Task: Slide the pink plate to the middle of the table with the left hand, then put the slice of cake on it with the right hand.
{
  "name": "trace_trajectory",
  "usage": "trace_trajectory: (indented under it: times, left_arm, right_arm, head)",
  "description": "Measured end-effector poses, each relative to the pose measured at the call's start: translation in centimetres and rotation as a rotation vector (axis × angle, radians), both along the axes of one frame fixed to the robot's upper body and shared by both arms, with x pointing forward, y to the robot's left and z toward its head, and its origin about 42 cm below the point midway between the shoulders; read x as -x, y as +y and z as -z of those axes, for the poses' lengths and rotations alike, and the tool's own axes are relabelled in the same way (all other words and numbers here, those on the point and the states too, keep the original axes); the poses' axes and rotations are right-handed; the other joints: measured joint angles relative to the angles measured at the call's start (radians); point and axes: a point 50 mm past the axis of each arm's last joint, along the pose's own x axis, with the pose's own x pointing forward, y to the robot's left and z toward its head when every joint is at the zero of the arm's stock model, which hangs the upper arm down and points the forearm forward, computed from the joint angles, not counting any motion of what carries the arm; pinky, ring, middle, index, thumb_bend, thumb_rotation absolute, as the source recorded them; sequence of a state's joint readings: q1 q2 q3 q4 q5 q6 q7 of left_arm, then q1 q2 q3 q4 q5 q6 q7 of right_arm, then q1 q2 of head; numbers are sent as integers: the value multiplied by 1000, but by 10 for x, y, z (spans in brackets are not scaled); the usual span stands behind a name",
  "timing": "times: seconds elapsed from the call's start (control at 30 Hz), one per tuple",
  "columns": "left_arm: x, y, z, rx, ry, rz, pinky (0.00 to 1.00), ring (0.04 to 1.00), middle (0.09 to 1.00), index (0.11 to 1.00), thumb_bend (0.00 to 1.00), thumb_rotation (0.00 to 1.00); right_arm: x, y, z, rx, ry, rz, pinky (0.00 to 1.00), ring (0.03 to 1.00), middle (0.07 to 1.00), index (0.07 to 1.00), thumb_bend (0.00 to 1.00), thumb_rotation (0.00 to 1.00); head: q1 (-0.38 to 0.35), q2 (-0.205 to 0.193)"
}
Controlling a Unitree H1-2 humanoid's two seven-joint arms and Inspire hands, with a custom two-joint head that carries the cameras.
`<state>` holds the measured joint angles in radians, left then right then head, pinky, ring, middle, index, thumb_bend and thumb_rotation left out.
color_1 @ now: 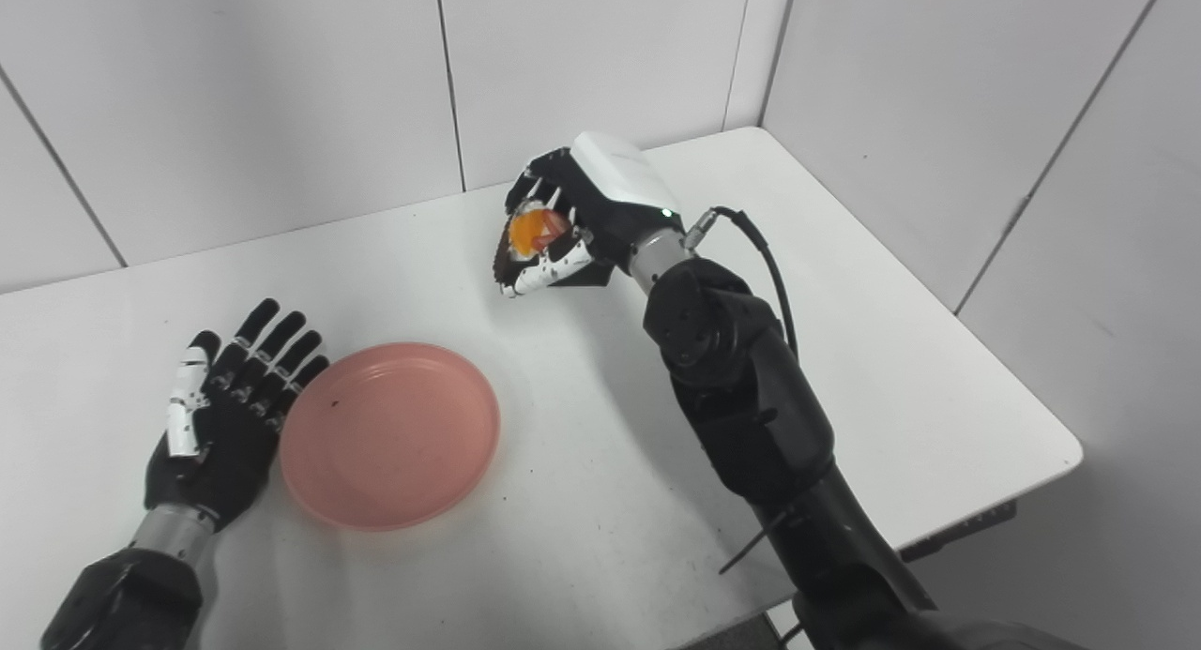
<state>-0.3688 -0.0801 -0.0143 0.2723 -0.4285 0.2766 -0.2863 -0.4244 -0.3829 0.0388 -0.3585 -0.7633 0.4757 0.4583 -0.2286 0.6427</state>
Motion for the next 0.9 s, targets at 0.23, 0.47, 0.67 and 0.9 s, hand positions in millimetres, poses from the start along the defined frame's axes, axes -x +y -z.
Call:
trace_trajectory:
  times: [0.23,0.47,0.67,0.9]
  left_arm:
    - [3,-20,-2,-14,14,-3,912,901,893,888,385,1000]
    - [4,-39,-4,-14,23,3,920,902,888,883,374,1000]
    - [1,-42,-5,-14,31,-2,897,890,883,880,374,1000]
    - [0,-49,-7,-25,34,-13,882,885,878,877,379,1000]
  right_arm:
    - [-4,24,6,-9,26,-88,378,450,501,489,504,121]
    - [-10,58,27,-20,67,-186,363,438,494,488,507,123]
    - [-12,68,38,7,66,-226,366,437,501,489,507,124]
    - [-12,79,51,26,90,-266,317,388,471,489,509,127]
  head:
    - [120,14]
    - [170,20]
    - [206,31]
    - [204,40]
